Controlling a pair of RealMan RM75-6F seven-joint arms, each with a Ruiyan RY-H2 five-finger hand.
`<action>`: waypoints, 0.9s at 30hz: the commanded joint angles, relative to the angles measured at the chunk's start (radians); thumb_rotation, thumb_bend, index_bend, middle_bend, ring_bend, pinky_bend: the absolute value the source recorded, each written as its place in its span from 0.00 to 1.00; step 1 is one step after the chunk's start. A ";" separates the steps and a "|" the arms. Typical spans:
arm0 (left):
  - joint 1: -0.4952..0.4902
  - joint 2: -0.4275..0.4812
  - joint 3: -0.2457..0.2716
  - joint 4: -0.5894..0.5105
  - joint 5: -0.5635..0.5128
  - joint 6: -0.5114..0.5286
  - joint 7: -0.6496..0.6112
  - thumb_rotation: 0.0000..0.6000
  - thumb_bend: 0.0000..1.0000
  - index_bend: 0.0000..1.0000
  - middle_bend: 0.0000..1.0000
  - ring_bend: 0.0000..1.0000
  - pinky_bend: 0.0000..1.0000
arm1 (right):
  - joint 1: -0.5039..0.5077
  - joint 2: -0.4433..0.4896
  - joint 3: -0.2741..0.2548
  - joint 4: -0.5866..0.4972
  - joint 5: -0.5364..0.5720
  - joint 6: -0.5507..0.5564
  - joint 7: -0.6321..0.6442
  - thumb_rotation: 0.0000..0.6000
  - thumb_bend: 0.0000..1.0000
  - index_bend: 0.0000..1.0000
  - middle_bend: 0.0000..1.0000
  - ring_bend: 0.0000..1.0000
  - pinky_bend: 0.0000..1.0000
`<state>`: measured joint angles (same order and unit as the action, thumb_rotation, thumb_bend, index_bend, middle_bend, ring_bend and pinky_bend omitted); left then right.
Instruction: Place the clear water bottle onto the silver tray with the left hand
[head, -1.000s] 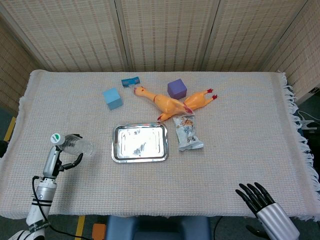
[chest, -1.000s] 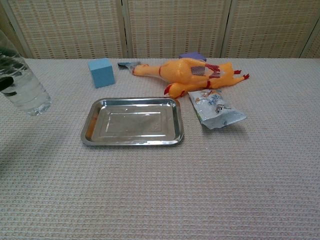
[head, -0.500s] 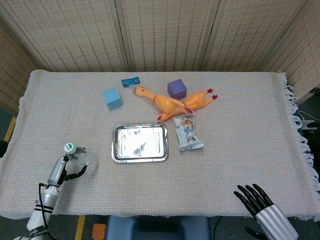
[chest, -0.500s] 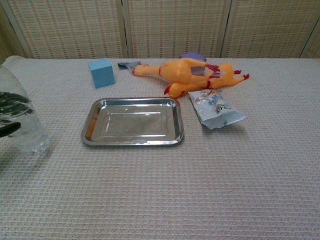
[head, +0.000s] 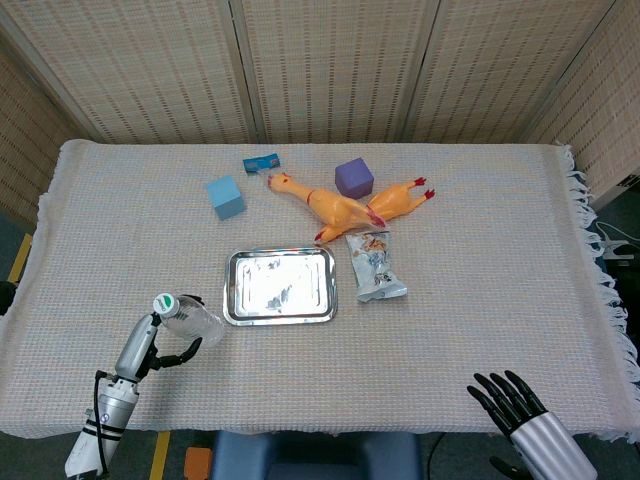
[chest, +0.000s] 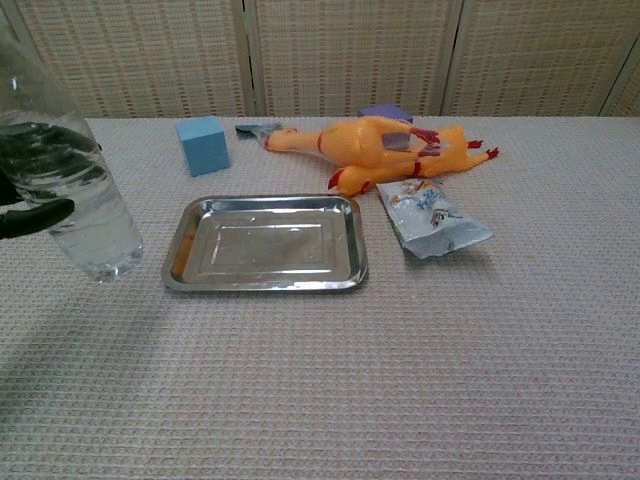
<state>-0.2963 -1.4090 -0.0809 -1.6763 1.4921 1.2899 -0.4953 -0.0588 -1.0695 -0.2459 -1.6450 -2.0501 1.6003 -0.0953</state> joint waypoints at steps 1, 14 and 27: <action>0.012 -0.083 0.065 0.223 0.028 -0.014 -0.097 1.00 0.46 0.24 0.26 0.17 0.34 | -0.001 -0.002 0.001 0.000 0.002 -0.002 -0.005 1.00 0.00 0.00 0.00 0.00 0.00; -0.040 -0.039 -0.137 0.426 -0.100 0.028 -0.071 1.00 0.46 0.23 0.24 0.14 0.31 | -0.002 0.002 -0.004 0.002 -0.010 0.005 -0.004 1.00 0.00 0.00 0.00 0.00 0.00; 0.054 0.089 0.124 -0.008 0.230 0.100 -0.264 1.00 0.45 0.22 0.24 0.12 0.30 | -0.010 0.006 -0.011 0.011 -0.035 0.039 0.011 1.00 0.00 0.00 0.00 0.00 0.00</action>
<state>-0.2791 -1.3927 -0.1126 -1.4071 1.5152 1.3584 -0.6919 -0.0692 -1.0636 -0.2569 -1.6347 -2.0847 1.6387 -0.0850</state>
